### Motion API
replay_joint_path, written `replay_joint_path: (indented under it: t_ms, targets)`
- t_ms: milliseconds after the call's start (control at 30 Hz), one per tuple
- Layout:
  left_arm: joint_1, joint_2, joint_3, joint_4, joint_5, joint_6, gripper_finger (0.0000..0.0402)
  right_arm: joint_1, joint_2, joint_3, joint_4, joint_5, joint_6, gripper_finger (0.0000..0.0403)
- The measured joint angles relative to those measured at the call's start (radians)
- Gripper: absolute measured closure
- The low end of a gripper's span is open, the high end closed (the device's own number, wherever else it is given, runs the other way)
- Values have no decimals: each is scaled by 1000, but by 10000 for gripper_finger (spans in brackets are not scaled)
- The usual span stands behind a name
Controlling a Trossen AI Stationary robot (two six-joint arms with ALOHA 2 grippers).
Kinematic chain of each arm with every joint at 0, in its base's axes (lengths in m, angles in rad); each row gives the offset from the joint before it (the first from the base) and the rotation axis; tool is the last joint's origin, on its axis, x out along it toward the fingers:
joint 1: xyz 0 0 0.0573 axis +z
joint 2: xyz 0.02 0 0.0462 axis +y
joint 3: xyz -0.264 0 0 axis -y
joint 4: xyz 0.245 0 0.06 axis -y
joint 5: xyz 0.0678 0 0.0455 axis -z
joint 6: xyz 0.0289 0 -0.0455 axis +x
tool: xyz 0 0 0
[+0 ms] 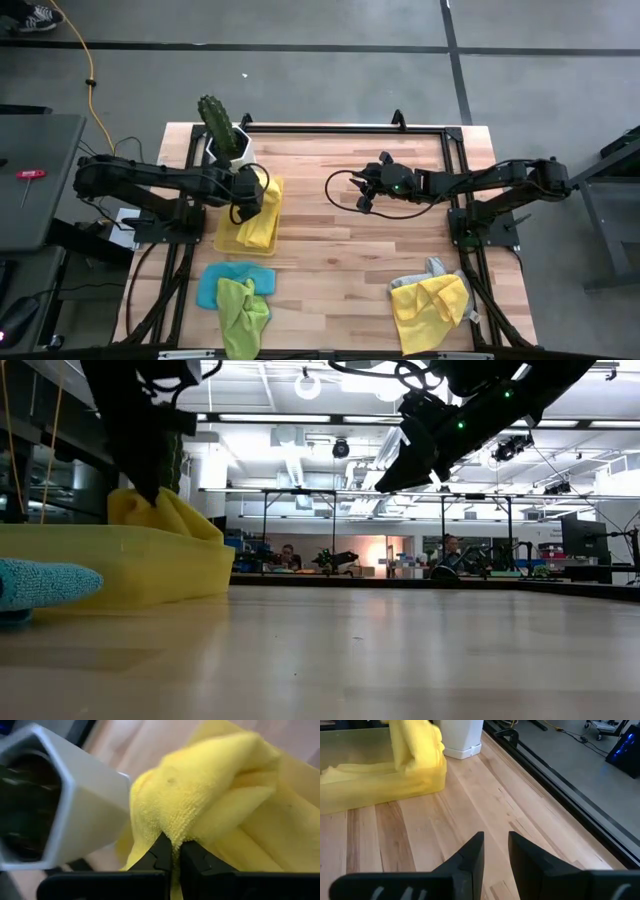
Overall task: Fold microfiber towels
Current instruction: Put the folded yellow microfiber towel into the yellow bin
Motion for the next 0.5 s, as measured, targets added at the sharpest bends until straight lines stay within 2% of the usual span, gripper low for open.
replay_joint_path:
  t_ms: [200,500]
  targets:
    - [-63,0,-70,38,82,-113,401,0,0,0,0,0,0,324]
    - [-163,20,-73,28,266,-235,401,0,0,0,30,0,0,324]
